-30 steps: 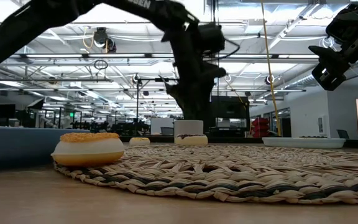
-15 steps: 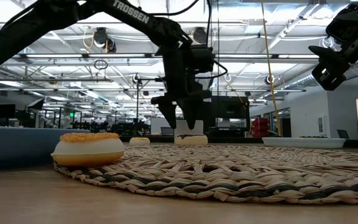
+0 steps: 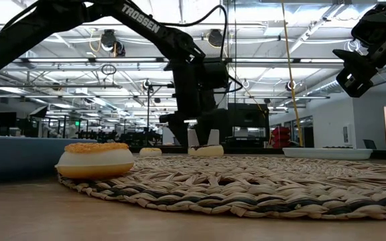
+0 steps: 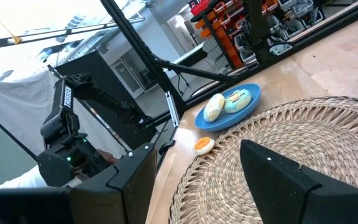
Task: Pick & Place donuts
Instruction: Put the large black donut on the blue plate
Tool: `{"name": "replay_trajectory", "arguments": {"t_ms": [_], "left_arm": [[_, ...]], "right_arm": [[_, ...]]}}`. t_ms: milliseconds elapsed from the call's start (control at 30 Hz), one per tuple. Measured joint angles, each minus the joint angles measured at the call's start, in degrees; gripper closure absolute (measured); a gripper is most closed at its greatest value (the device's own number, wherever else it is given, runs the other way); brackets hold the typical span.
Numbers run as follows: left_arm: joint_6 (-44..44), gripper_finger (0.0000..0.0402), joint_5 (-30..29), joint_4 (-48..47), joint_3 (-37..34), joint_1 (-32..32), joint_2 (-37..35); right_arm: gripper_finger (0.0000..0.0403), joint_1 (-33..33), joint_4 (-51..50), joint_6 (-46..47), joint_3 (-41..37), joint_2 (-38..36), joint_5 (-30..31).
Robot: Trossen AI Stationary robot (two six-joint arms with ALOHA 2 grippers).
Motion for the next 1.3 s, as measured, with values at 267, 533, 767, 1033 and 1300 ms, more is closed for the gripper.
{"name": "replay_trajectory", "arguments": {"t_ms": [267, 533, 767, 1033, 1300], "left_arm": [[0.1, 0.0175, 3.3, 1.0, -0.1, 0.2, 0.0], [0.1, 0.0257, 4.2, 2.3, -0.1, 0.2, 0.0], [2.2, 0.0301, 4.2, 2.2, -0.1, 0.2, 0.0], [4.9, 0.0309, 7.7, 1.5, -0.1, -0.1, -3.8], [8.3, 0.0309, 14.9, -7.5, -0.1, -3.6, -11.7]], "right_arm": [[0.0183, 0.0, 0.0, 0.0, 0.0, 0.0, 0.0], [0.0183, 0.0, 0.0, 0.0, 0.0, 0.0, 0.0], [0.0183, 0.0, 0.0, 0.0, 0.0, 0.0, 0.0], [0.0183, 0.0, 0.0, 0.0, 0.0, 0.0, 0.0], [0.0183, 0.0, 0.0, 0.0, 0.0, 0.0, 0.0]]}}
